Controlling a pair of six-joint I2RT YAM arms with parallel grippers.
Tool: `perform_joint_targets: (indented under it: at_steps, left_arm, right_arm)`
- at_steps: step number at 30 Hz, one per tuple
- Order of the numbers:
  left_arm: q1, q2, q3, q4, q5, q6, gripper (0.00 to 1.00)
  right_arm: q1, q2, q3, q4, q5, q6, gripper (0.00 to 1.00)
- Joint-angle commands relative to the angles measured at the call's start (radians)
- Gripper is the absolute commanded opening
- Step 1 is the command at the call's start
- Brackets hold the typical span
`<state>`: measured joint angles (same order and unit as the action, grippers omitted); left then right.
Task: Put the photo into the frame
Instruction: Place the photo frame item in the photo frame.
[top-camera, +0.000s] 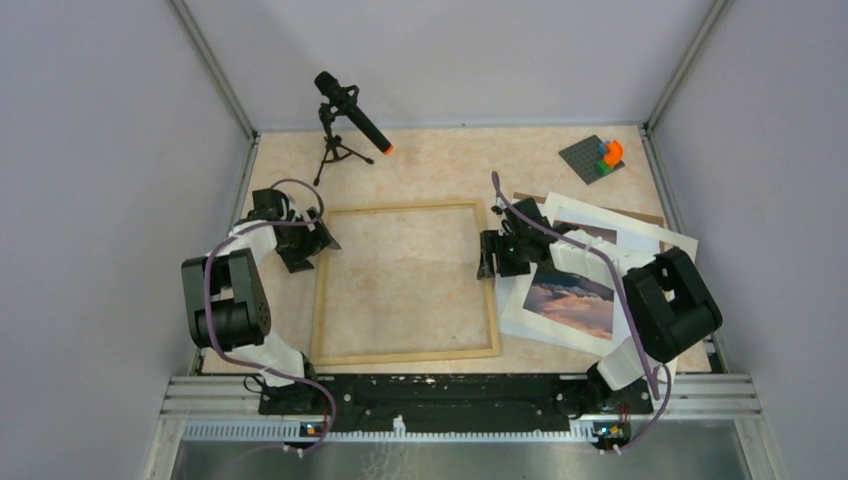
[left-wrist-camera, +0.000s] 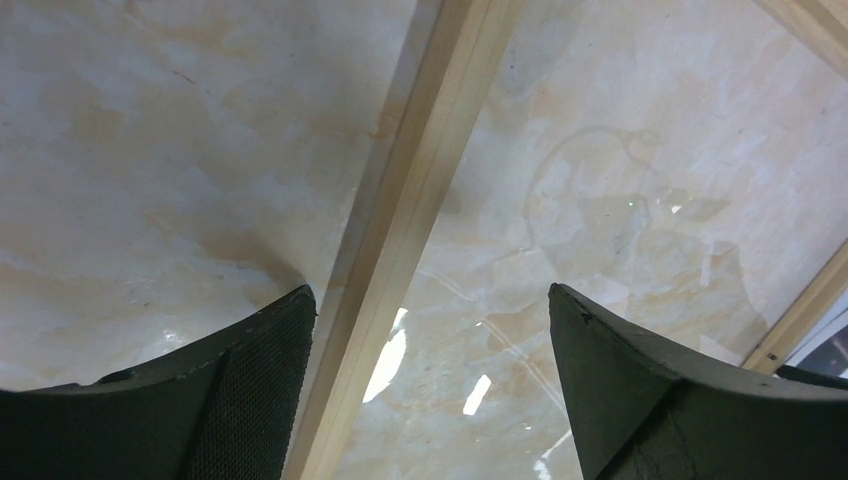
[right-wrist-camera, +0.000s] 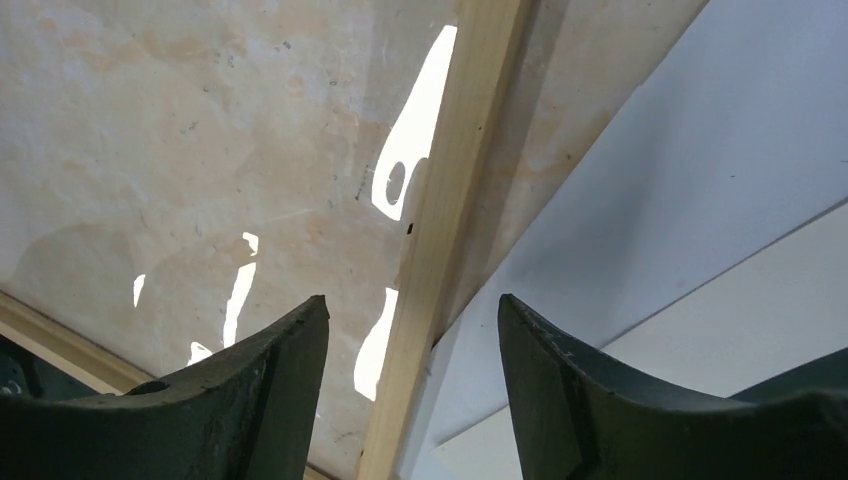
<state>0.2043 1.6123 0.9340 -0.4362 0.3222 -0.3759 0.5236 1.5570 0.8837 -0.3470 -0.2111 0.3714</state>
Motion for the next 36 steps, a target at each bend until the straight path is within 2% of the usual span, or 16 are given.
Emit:
perform_joint_targets:
  at_steps: [1,8,14,19,22,25,28,30,33,36]
  left_arm:
    - [0.002,0.029,0.022,0.004,0.063,-0.031,0.91]
    - [0.001,0.091,0.059,0.051,0.069,-0.141,0.93]
    - [0.001,0.103,0.136,0.039,-0.064,-0.178,0.98]
    - [0.001,0.073,0.256,-0.062,-0.249,-0.147,0.98]
    - [0.000,0.011,0.284,-0.090,-0.360,-0.135,0.98]
    - [-0.007,-0.082,0.237,-0.063,-0.367,-0.131,0.98]
    - [-0.030,-0.162,0.205,-0.054,-0.331,-0.134,0.98]
    - [-0.097,-0.226,0.165,0.022,-0.197,-0.109,0.95]
    - [-0.293,-0.268,0.111,0.165,0.026,-0.124,0.95]
    - [-0.504,-0.184,0.110,0.306,0.159,-0.164,0.94]
  right_arm:
    - [0.006,0.038,-0.020,0.170,-0.038,0.061,0.62]
    - [0.006,0.108,-0.008,0.336,-0.103,0.180,0.62]
    - [0.011,0.197,0.027,0.461,-0.191,0.297,0.62]
    - [0.011,0.182,0.085,0.381,-0.137,0.267,0.62]
    - [-0.020,0.129,0.135,0.164,-0.019,0.152,0.64]
    - [-0.045,0.041,0.138,0.019,0.114,0.030,0.65]
    - [-0.073,-0.043,0.131,-0.092,0.189,-0.045,0.66]
    - [-0.118,-0.112,0.096,-0.138,0.198,-0.047,0.66]
    - [-0.235,-0.261,-0.017,-0.123,0.156,0.001,0.66]
    - [-0.343,-0.338,-0.105,-0.114,0.131,0.087,0.67]
